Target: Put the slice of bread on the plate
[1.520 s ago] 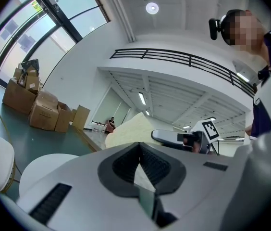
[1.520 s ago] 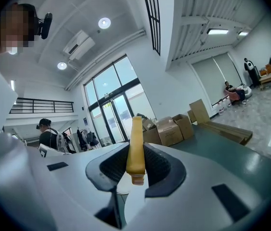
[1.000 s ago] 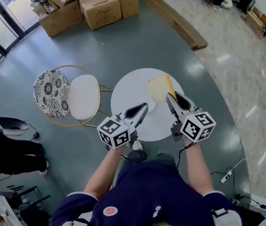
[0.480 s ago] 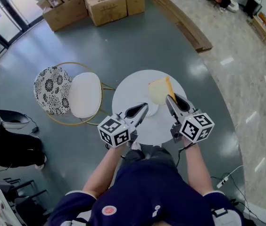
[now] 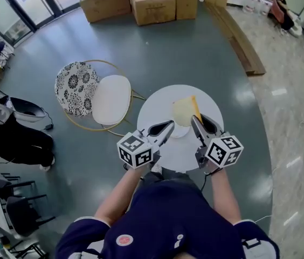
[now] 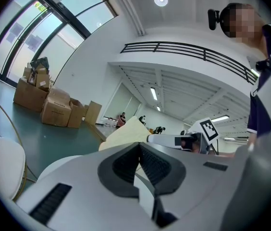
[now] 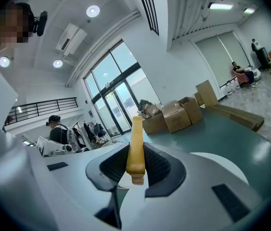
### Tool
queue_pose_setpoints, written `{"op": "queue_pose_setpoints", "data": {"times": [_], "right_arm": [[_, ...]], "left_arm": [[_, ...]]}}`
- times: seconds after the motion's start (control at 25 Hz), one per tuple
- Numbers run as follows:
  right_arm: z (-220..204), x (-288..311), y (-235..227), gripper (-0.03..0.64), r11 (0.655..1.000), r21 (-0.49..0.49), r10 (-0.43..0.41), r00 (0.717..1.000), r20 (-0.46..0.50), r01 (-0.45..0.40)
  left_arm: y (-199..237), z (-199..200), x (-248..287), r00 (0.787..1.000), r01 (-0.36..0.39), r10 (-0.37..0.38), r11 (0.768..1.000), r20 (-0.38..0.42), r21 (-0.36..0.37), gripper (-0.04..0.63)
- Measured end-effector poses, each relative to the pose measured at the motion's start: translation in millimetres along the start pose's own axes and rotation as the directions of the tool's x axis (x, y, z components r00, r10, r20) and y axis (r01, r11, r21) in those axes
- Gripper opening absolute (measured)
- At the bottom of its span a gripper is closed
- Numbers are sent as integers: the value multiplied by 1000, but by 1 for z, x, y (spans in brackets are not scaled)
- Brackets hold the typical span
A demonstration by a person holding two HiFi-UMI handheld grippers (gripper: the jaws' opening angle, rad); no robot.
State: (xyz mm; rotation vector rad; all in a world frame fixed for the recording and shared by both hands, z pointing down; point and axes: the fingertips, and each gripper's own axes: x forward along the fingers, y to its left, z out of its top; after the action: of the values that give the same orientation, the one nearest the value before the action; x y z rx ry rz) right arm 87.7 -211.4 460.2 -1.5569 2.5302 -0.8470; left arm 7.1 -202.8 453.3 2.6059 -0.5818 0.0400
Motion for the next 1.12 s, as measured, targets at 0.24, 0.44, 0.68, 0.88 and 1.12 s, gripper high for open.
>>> {"op": "queue_pose_setpoints", "data": {"times": [0.24,0.44,0.68,0.88,1.12], "right_arm": [[-14,8,-11,91,999,10,42,998,-53,-42],[-34,21,-27,91,997,19,73,992,-105,-71],[-75,38,-48,91,996,48,89,978,-190,-81],[-110,50,-64,91,991,117,90,968,-233,-64],[-141,67,-71,91,987,155,85,958,-272,-43]], "left_arm": [[9,-9,0,997,-80,80,997,1,-18,6],[23,-24,1,989,-148,148,989,-17,-9,6],[38,-51,-6,975,-215,213,976,-58,-31,6],[47,-73,-7,968,-241,236,969,-87,-54,6],[58,-89,-3,963,-252,242,965,-114,-74,6]]}}
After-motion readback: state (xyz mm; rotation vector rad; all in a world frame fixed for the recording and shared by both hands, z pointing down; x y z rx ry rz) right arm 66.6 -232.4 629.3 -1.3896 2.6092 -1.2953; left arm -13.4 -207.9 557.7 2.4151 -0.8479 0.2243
